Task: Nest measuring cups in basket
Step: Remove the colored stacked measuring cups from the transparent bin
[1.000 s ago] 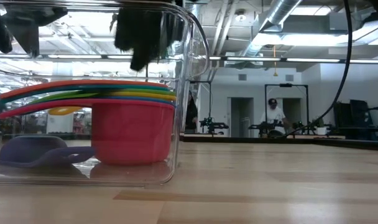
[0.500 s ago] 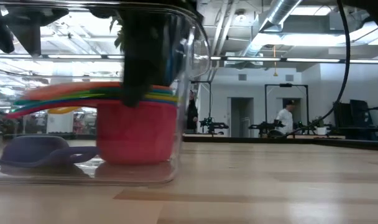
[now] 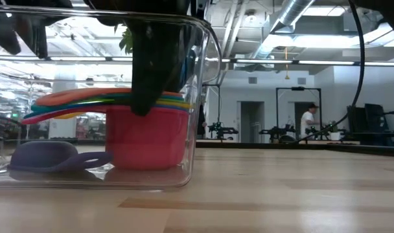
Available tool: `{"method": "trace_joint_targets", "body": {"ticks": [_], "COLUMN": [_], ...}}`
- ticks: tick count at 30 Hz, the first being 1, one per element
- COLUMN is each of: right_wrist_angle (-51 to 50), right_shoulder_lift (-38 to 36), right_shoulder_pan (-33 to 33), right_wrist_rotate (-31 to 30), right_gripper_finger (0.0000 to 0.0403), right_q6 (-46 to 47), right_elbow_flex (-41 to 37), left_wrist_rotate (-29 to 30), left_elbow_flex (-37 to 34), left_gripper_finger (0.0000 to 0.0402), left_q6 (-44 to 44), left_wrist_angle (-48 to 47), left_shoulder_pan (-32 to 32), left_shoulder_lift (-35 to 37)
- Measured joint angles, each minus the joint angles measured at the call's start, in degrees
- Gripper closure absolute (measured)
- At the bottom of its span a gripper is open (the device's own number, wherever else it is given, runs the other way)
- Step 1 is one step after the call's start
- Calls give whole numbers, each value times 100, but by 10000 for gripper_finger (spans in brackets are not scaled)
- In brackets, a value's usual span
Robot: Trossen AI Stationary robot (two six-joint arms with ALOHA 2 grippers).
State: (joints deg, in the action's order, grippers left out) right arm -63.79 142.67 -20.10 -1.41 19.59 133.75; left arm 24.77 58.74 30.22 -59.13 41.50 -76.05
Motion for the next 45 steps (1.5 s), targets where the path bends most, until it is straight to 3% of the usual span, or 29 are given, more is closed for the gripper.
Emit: {"method": "trace_joint_targets", "body": {"ticks": [10, 18, 45], "right_wrist_angle": [112, 239, 14], "right_shoulder_lift": [4, 0, -316], "right_shoulder_pan": [2, 2, -7], "right_wrist_rotate": [-30, -26, -145], "right_gripper_finger": [317, 370, 385], "right_q6": [-20, -15, 415], "right_elbow_flex": [0, 2, 118], "left_wrist_rotate": [160, 229, 411], "left_elbow_flex": [0, 0, 0], "left_gripper_finger": [246, 246, 246], "left_q6": [-3, -2, -44], "left_wrist_angle": [127, 126, 96], "left_shoulder_pan": [-2, -2, -2], "left_shoulder_lift": [0, 0, 0]}}
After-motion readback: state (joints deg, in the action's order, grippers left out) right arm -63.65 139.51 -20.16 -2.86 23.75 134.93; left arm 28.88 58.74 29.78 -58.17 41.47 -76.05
